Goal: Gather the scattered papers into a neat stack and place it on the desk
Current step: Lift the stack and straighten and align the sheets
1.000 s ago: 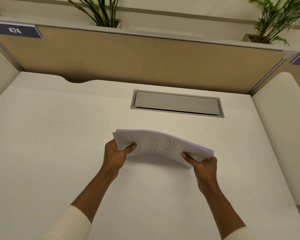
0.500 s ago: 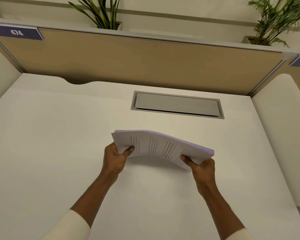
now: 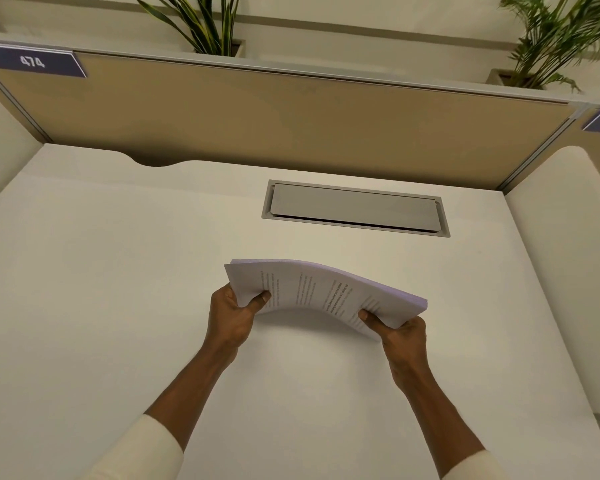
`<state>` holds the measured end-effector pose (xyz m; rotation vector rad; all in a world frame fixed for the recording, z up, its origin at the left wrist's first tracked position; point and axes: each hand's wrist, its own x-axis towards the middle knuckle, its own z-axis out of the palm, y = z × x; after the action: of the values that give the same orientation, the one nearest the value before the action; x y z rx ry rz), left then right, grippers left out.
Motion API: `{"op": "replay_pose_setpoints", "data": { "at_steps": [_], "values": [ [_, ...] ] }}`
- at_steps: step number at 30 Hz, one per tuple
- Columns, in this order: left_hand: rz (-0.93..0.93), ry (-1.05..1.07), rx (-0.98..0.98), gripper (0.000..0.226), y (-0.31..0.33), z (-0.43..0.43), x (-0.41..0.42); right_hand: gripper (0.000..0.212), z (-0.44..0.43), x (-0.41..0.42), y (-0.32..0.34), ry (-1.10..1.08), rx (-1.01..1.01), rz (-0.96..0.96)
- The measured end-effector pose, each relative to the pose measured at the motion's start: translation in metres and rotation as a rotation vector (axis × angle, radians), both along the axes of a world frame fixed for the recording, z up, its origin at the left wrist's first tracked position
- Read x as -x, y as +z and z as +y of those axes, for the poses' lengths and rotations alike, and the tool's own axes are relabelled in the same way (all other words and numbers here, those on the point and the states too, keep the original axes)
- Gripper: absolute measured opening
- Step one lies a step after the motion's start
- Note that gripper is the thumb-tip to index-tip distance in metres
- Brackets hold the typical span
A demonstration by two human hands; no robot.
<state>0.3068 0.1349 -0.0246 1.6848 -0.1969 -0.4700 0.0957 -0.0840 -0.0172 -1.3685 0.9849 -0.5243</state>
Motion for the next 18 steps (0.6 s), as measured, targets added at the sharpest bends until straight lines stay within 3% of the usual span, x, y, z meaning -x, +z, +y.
{"op": "replay_pose_setpoints", "data": {
  "at_steps": [6,10,14,18],
  "values": [
    [-0.013,-0.063,-0.059,0.025,0.004,0.008,-0.006,0.028,-0.007,0.003,-0.001,0.042,-0.003,0.054],
    [0.115,-0.189,-0.051,0.026,0.007,0.018,-0.011,0.023,-0.022,0.01,0.006,0.127,-0.03,0.106],
    [0.296,-0.228,-0.005,0.027,-0.001,0.032,-0.005,0.039,-0.031,0.025,0.008,0.235,-0.196,0.136],
    [0.378,-0.111,0.036,0.044,-0.014,0.04,0.009,0.057,-0.026,0.039,0.0,0.217,-0.359,0.121]
  ]
}}
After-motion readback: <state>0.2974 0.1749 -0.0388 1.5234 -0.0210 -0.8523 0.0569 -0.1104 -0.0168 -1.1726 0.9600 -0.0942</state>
